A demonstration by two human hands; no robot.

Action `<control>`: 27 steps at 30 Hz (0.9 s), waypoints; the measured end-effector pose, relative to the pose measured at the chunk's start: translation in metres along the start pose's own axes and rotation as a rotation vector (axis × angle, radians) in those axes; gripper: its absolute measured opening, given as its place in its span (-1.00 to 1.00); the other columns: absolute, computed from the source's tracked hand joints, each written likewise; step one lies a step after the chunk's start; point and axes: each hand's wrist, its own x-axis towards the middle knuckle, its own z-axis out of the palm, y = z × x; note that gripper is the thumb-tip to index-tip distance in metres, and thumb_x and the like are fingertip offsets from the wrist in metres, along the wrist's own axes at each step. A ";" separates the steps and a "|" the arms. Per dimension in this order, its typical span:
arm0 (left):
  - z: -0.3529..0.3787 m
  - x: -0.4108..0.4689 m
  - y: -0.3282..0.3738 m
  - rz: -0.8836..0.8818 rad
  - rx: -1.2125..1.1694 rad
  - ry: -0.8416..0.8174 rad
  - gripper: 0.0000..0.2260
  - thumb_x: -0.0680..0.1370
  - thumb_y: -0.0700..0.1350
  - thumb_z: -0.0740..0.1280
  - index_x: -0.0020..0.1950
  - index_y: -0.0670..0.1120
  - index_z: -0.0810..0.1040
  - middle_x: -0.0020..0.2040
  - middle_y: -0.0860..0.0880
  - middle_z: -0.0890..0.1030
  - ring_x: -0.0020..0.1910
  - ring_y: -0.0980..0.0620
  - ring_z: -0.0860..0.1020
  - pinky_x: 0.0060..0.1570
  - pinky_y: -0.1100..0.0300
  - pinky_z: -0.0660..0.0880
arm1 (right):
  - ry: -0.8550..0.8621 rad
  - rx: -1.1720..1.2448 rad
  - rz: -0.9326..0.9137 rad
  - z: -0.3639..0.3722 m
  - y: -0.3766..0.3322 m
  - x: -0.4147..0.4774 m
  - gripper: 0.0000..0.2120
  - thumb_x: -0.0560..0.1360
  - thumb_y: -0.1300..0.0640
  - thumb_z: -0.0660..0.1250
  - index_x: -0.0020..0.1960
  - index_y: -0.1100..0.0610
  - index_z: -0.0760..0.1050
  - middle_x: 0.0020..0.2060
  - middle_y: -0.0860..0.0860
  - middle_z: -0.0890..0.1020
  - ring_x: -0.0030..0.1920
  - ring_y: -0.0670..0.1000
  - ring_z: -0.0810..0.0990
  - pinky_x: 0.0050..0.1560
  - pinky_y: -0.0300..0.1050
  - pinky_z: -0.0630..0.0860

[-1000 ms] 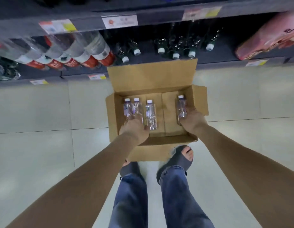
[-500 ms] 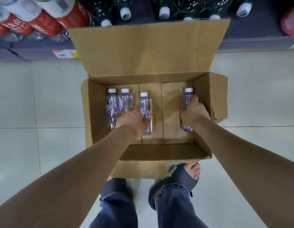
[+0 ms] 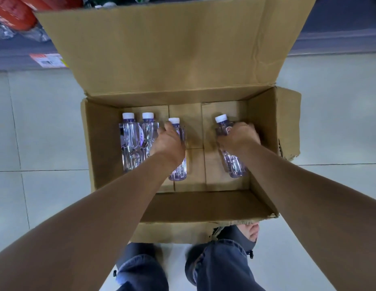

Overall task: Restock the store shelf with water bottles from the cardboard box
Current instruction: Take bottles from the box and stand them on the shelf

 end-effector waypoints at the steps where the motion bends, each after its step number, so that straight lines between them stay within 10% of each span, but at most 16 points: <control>1: 0.001 0.002 -0.001 -0.001 -0.002 -0.008 -0.35 0.70 -0.03 0.27 0.63 -0.21 -0.01 0.58 -0.30 0.21 0.39 -0.28 0.50 0.27 -0.19 0.55 | -0.021 0.037 -0.014 -0.001 0.002 0.002 -0.40 0.53 -0.20 0.39 0.34 0.25 0.44 0.23 0.18 0.53 0.09 0.14 0.56 0.06 -0.04 0.51; 17: 0.020 0.008 0.006 -0.065 -0.043 0.073 -0.17 0.56 0.24 0.41 0.58 -0.23 0.16 0.46 -0.28 0.32 0.43 -0.24 0.41 0.34 -0.07 0.48 | -0.029 0.350 -0.039 0.015 0.013 -0.008 -0.31 0.36 -0.02 0.62 0.34 0.13 0.35 0.05 0.03 0.56 0.10 0.12 0.63 0.01 0.02 0.62; 22: 0.018 -0.016 0.000 -0.010 -0.313 0.130 -0.46 0.51 0.09 0.50 0.33 -0.05 0.29 -0.03 -0.07 0.57 -0.07 -0.10 0.63 -0.28 0.11 0.55 | -0.058 0.487 -0.075 0.006 0.022 -0.029 -0.35 0.35 0.04 0.65 0.31 0.04 0.40 -0.06 -0.08 0.57 -0.20 -0.14 0.56 -0.38 -0.27 0.43; 27: -0.001 -0.057 -0.009 0.137 -0.523 0.162 -0.44 0.50 -0.07 0.53 0.40 0.03 0.33 0.13 -0.05 0.65 0.03 -0.12 0.66 0.01 0.09 0.60 | 0.005 0.583 -0.137 -0.006 0.015 -0.073 -0.33 0.31 -0.01 0.67 0.34 0.03 0.50 0.07 -0.09 0.66 -0.07 -0.12 0.62 -0.30 -0.39 0.44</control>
